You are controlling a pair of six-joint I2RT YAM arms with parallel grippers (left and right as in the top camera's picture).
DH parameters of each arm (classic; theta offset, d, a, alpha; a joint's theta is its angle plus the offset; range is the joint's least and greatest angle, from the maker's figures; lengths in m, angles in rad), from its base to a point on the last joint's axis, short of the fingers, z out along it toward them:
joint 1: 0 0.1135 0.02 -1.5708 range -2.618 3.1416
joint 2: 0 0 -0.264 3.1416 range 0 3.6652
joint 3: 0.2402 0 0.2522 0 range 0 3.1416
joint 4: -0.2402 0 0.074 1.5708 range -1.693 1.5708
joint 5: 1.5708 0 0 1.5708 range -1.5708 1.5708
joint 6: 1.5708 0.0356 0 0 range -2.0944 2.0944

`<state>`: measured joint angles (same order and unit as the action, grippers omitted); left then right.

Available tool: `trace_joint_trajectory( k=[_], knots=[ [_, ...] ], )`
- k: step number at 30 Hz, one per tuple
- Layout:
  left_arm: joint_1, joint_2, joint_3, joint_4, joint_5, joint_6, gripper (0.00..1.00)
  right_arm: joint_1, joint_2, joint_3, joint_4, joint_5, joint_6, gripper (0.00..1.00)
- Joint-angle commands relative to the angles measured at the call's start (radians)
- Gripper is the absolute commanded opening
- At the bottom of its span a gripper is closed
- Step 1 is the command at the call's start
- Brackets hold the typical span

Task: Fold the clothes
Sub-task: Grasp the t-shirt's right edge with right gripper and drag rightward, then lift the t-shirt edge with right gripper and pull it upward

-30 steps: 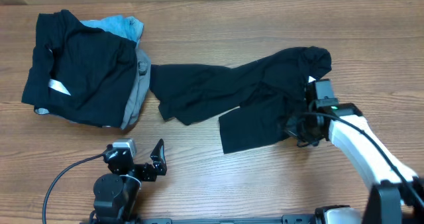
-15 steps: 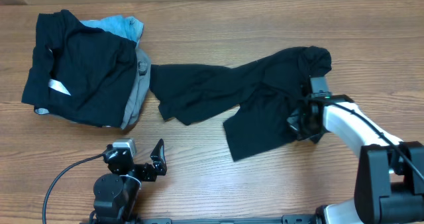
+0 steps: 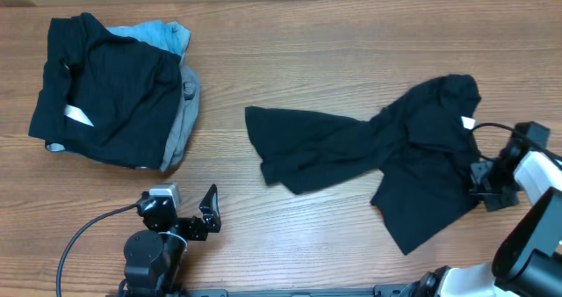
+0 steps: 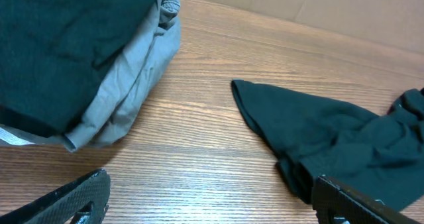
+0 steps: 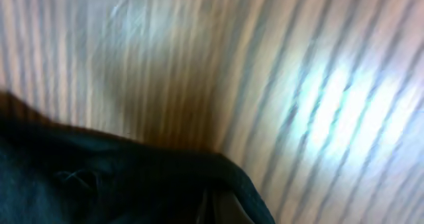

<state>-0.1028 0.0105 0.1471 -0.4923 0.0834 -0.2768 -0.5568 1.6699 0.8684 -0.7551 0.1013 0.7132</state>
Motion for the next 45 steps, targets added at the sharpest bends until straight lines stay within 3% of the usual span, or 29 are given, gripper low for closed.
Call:
trace_joint_trajectory(
  k=[1,4,5,6,7,9,10,14,23,31,33,35,36,40,45],
  knots=[
    [0.007,-0.006,-0.01,0.002,0.011,0.027,1.0,-0.014,0.05,0.027,-0.046,-0.012,-0.076,0.04],
    [0.007,-0.006,-0.01,0.002,0.011,0.027,1.0,0.019,-0.008,0.111,-0.107,-0.09,-0.116,0.04],
    [0.007,-0.006,-0.01,0.002,0.011,0.027,1.0,0.031,-0.031,0.136,-0.129,-0.093,-0.116,0.11],
    [0.007,-0.006,-0.01,0.002,0.011,0.027,1.0,0.049,-0.07,0.172,-0.162,-0.093,-0.116,0.34],
    [0.007,-0.006,-0.01,0.002,0.011,0.027,1.0,0.063,-0.106,0.198,-0.189,-0.096,-0.116,0.4],
    [0.007,-0.006,-0.01,0.002,0.011,0.027,1.0,0.084,-0.168,0.236,-0.221,-0.108,-0.12,0.61],
    [0.007,-0.006,-0.01,0.002,0.011,0.027,1.0,0.101,-0.21,0.244,-0.22,-0.156,-0.148,0.66],
    [0.007,-0.006,-0.01,0.002,0.011,0.027,1.0,0.198,-0.234,0.244,-0.216,-0.219,-0.168,0.66],
    [0.007,-0.006,-0.01,0.002,0.011,0.027,1.0,0.408,-0.055,0.243,-0.105,-0.207,-0.146,0.64],
    [0.007,-0.006,-0.01,0.002,0.011,0.027,1.0,0.523,0.072,0.243,-0.024,0.012,-0.172,0.62],
    [0.007,-0.006,-0.01,0.002,0.011,0.027,1.0,0.528,0.11,0.244,-0.024,0.069,-0.171,0.55],
    [0.007,-0.006,-0.01,0.002,0.011,0.027,1.0,0.528,0.118,0.244,-0.025,0.093,-0.171,0.4],
    [0.007,-0.006,-0.01,0.002,0.011,0.027,1.0,0.528,0.118,0.246,-0.025,0.094,-0.171,0.38],
    [0.007,-0.006,-0.01,0.002,0.011,0.027,1.0,0.528,0.118,0.315,-0.087,0.111,-0.172,0.07],
    [0.007,-0.006,-0.01,0.002,0.011,0.027,1.0,0.528,0.116,0.477,-0.233,0.139,-0.172,0.04]
  ],
)
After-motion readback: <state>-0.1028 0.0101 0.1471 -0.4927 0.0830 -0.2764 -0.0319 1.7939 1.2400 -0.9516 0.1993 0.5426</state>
